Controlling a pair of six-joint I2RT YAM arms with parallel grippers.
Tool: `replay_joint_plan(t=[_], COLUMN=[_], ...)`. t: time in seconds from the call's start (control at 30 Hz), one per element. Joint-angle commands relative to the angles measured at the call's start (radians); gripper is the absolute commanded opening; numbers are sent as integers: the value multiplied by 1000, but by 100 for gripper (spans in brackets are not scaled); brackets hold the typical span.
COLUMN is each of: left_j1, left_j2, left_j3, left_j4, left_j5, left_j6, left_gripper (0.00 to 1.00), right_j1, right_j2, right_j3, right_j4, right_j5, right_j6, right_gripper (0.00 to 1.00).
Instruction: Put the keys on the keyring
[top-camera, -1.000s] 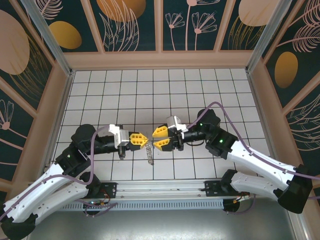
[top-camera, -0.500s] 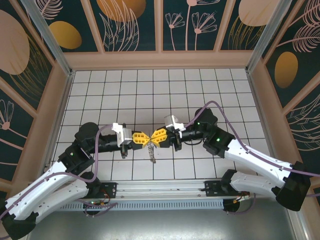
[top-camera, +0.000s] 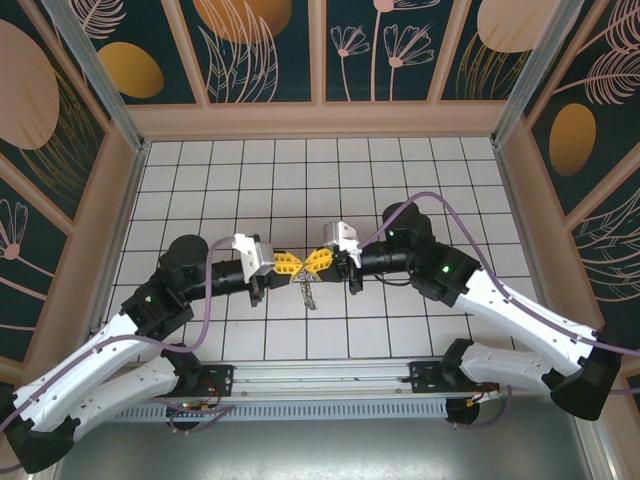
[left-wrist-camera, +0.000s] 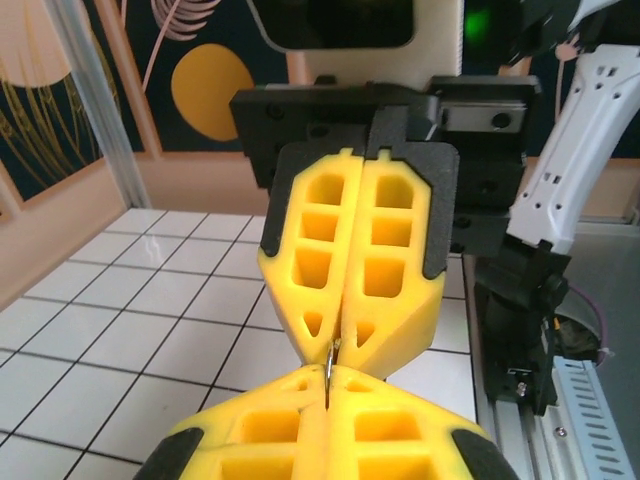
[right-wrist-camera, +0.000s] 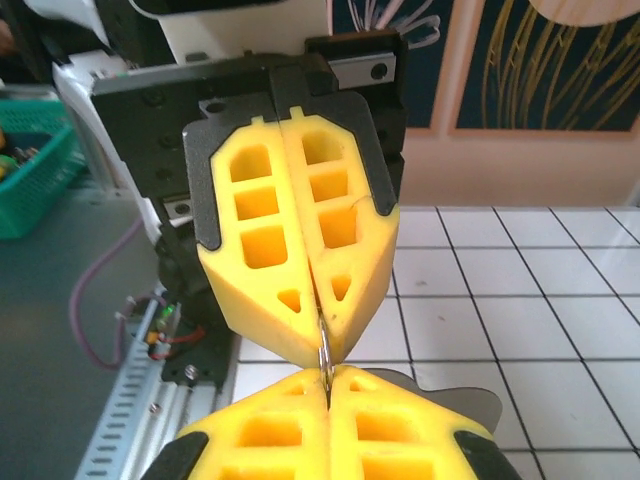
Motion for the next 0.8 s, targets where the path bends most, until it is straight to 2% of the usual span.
replay_joint_plan(t=[0.0, 0.27, 0.4, 0.53, 0.63, 0.77], left_j1=[-1, -2, -1, -2, -1, -1], left_j2=[33, 48, 5, -76, -109, -112], left_j3=[21, 15, -56, -132, -182, -206], left_j4=[-82, -70, 59, 216, 353, 435], left_j5=[-65, -105, -65, -28, 36, 74], left_j6=[27, 24, -22, -65, -110, -133], left_gripper=[2, 0, 0, 0, 0, 0], right_j1=[40, 141, 146, 146, 145, 139], right_j2=[22, 81, 43, 14, 7, -22], right_j3=[88, 172, 133, 76, 46, 10], right_j4=[-109, -216, -147, -88, -53, 15], right_j5=[84, 234, 203, 154, 126, 95], right_j6=[-100, -152, -126, -99, -83, -63], right_gripper=[0, 0, 0, 10, 10, 10])
